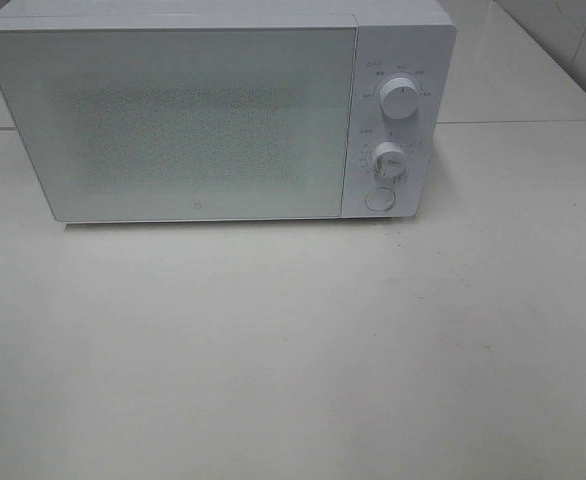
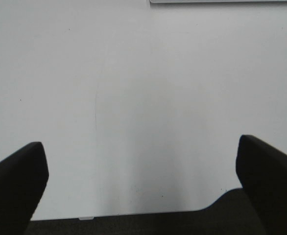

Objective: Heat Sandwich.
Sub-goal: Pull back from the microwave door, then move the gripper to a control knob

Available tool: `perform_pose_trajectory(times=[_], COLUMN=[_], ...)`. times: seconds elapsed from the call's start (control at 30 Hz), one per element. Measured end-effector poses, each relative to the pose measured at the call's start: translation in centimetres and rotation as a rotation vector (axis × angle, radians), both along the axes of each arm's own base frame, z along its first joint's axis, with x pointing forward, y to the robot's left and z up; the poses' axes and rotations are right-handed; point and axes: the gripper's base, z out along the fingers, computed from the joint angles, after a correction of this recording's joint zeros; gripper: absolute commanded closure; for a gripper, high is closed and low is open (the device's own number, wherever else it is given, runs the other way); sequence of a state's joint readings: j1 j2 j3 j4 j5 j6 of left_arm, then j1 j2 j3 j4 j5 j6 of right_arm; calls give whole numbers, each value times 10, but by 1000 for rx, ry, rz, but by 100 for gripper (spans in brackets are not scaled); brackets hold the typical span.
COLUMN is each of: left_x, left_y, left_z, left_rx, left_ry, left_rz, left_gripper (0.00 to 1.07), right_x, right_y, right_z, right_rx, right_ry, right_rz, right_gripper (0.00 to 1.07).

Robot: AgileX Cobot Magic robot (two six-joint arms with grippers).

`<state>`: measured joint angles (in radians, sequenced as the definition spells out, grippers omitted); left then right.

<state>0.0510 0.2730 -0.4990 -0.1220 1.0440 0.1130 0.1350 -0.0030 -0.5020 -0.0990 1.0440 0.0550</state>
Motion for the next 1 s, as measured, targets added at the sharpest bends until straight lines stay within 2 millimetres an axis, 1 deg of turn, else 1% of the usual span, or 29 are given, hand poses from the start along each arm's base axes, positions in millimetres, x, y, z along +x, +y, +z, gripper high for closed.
perform_pose_trajectory(times=[0.1, 0.13, 0.17, 0.27, 0.3, 0.33, 0.37, 1.0], left_x=[-14, -14, -21, -33, -33, -40, -42, -43], left_y=[-1, -1, -1, -2, -2, -2, -2, -2], left_z=[3, 3, 4, 5, 5, 5, 5, 4], left_rx=[5, 5, 7, 11, 11, 13, 14, 13], left_ry=[-91, -91, -137, -214, -214, -259, -269, -276], left_rz=[0, 0, 0, 0, 0, 0, 0, -1], left_gripper=[3, 3, 3, 3, 3, 3, 3, 3], right_x=[0, 0, 0, 0, 0, 0, 0, 0], right_y=[0, 0, 0, 0, 0, 0, 0, 0], right_z=[0, 0, 0, 0, 0, 0, 0, 0], right_rx=[0, 0, 0, 0, 0, 0, 0, 0], right_ry=[0, 0, 0, 0, 0, 0, 0, 0], right_rz=[0, 0, 0, 0, 0, 0, 0, 0], right_gripper=[32, 32, 32, 32, 32, 32, 32, 32])
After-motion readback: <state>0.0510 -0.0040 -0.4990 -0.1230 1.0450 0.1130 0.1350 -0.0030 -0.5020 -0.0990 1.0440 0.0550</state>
